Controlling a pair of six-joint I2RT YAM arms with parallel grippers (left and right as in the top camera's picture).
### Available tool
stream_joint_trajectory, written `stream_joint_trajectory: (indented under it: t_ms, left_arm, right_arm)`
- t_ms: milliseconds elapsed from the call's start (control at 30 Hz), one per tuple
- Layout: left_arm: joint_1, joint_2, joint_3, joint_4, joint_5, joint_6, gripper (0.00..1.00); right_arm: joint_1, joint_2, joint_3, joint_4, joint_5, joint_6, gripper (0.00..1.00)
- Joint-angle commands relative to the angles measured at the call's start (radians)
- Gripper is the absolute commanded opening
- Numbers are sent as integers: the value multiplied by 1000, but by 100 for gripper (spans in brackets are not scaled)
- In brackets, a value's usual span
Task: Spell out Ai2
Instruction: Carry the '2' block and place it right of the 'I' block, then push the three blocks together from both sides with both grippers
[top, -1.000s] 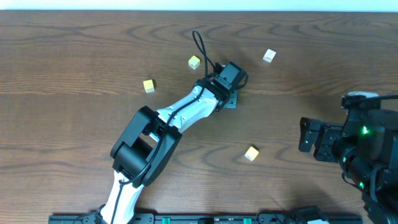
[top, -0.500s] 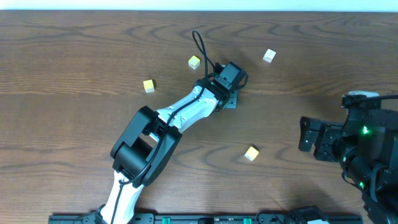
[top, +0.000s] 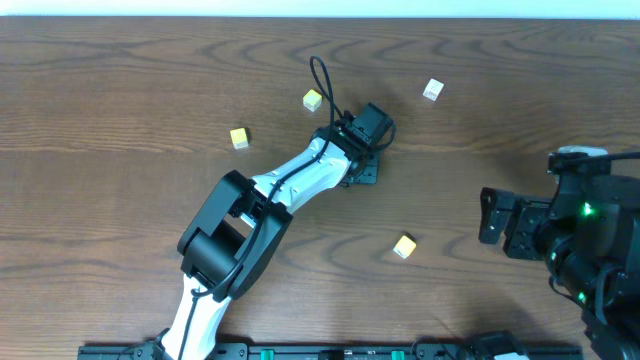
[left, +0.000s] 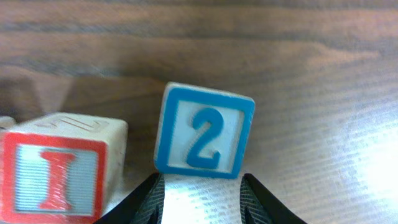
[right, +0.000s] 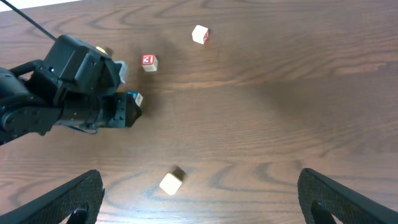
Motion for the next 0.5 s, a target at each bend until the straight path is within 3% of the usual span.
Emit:
stream_joint_trajectory:
  t_ms: [0, 133, 200, 267, 367, 433, 467]
  left_arm:
    - [-1, 16, 25, -23, 61, -2, 35]
    - [-3, -17, 25, -96, 81, -3, 10]
    - [-5, -60, 25, -129, 68, -2, 5]
    - [-6, -124, 25, -156, 29, -1, 6]
    - [-5, -244, 25, -198, -41, 7, 6]
    - [12, -319, 24, -247, -95, 32, 5]
    - [25, -339, 24, -269, -105, 33, 6]
  right_arm:
    - [-10, 0, 10, 0, -26, -16, 99]
    - [-10, 0, 10, -3, -31, -15, 99]
    - [-10, 1, 9, -5, -34, -16, 98]
    - [-10, 10, 4, -4, -34, -16, 74]
    - [-10, 53, -20, 6, -41, -16, 23]
    - [-14, 99, -50, 31, -93, -16, 4]
    - [-19, 127, -68, 53, -131, -19, 1]
